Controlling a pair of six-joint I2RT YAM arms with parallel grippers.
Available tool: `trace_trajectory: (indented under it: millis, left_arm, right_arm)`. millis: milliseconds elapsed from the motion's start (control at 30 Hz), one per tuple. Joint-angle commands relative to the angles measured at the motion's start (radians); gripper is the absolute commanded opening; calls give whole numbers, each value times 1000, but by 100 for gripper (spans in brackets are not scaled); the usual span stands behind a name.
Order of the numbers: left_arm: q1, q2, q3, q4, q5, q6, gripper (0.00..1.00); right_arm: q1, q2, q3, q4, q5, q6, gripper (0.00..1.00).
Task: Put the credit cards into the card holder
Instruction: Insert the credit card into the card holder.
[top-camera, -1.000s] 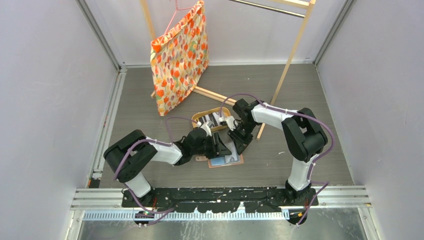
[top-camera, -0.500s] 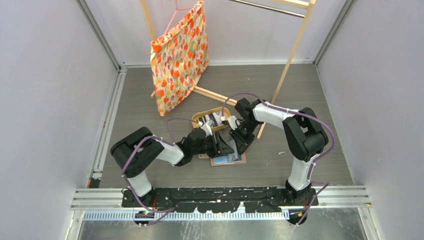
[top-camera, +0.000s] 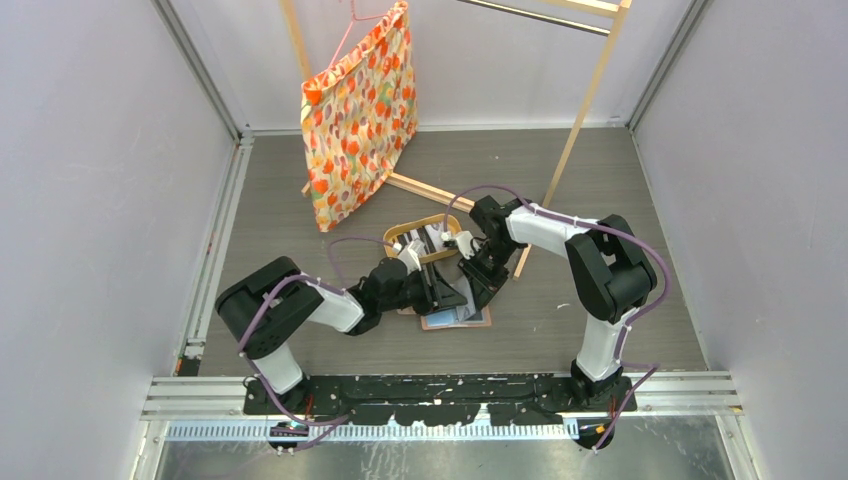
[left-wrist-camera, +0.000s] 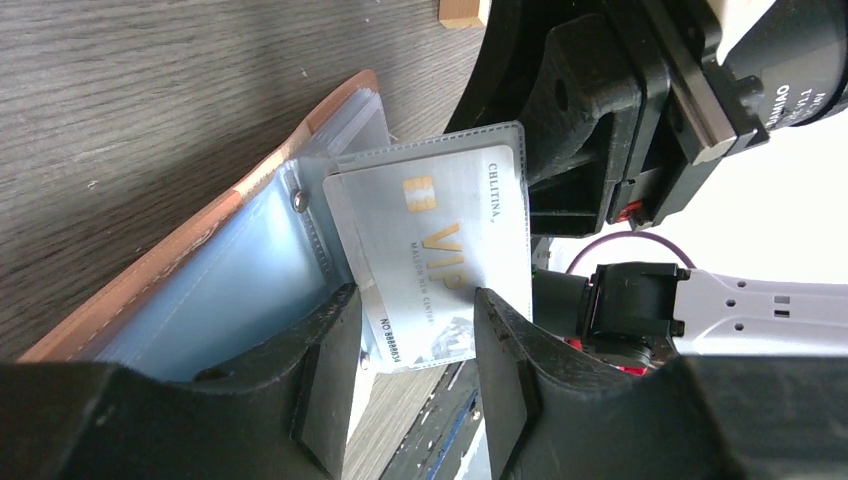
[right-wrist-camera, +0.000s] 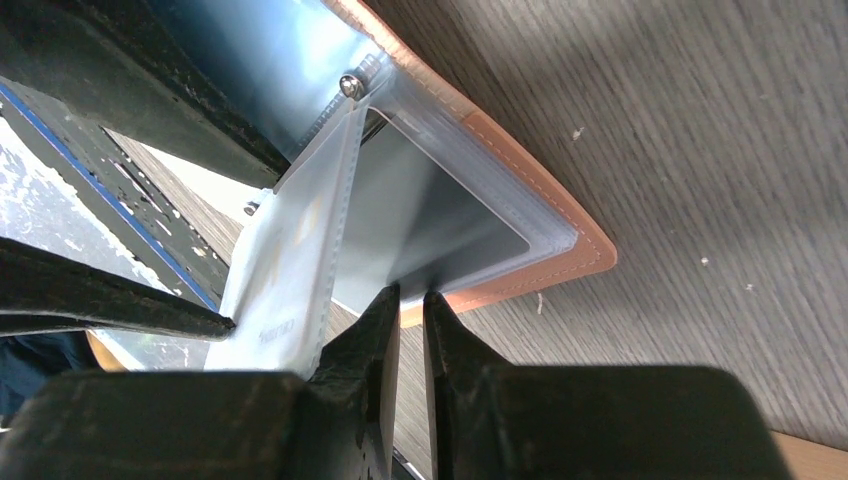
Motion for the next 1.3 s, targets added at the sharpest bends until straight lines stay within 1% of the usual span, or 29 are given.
trace_trajectory:
  millis: [0,133,233,333,533,700,933,1033,1267]
  left_arm:
    - [-6,-52,9,166,-6,-5,45]
    - [-6,-51,9,161,-7,-4,45]
    - [-6,-56,8,126,-14,8,45]
    - [-5,-87,9,33,-32,37,46]
    - [-5,-210,32,-259,-94,147,48]
    - [0,-271,66,-443,-117,221,49]
    - [9,-317,71,-500,-113,262,49]
    - [9,-375,74,-567,-142,299,49]
    - [12,-601,49,-800,-260,426,50]
  right_arm:
    - [12,-19,31,47,-74,12,20]
    - [10,-21,31,49,-72,11,20]
    - [4,-26,33,47,-72,11,20]
    - [-9,-39,34,45,-70,8,20]
    - [-27,-66,34,42,-62,-2,20]
    - [-33,-76,36,33,-74,-16,21]
    - [-40,-88,44,9,-106,-43,23]
    - [-48,-103,47,-5,-131,-64,23]
    - [-54,-149,36,-7,-209,-95,23]
